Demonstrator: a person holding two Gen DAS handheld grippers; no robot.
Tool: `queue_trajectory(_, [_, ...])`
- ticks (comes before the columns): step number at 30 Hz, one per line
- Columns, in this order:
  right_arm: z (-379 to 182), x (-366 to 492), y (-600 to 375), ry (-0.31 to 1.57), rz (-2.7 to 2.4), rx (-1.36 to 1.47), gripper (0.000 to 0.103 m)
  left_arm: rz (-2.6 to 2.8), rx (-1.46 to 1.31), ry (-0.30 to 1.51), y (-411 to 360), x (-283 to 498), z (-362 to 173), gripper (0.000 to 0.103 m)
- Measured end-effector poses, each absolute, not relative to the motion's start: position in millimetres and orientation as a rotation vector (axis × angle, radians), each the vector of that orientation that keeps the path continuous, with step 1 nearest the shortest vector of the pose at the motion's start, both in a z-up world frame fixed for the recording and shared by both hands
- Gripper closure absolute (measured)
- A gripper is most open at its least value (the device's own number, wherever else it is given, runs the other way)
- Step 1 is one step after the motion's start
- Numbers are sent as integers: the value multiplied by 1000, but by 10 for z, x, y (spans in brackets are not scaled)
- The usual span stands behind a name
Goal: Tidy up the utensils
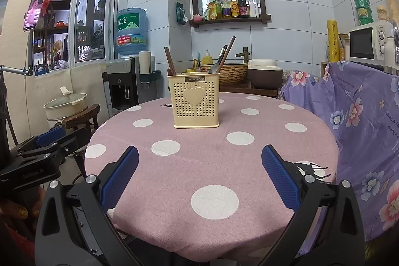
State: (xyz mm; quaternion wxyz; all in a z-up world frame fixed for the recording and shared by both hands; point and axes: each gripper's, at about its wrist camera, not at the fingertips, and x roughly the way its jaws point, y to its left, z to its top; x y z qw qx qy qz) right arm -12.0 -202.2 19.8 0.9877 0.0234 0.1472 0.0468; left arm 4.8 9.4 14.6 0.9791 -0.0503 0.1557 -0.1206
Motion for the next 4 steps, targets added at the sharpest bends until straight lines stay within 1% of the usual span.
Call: queue_trajectory(4, [182,-121,-2016,300,95,52,5,-238,-102,320,94,58,136,5])
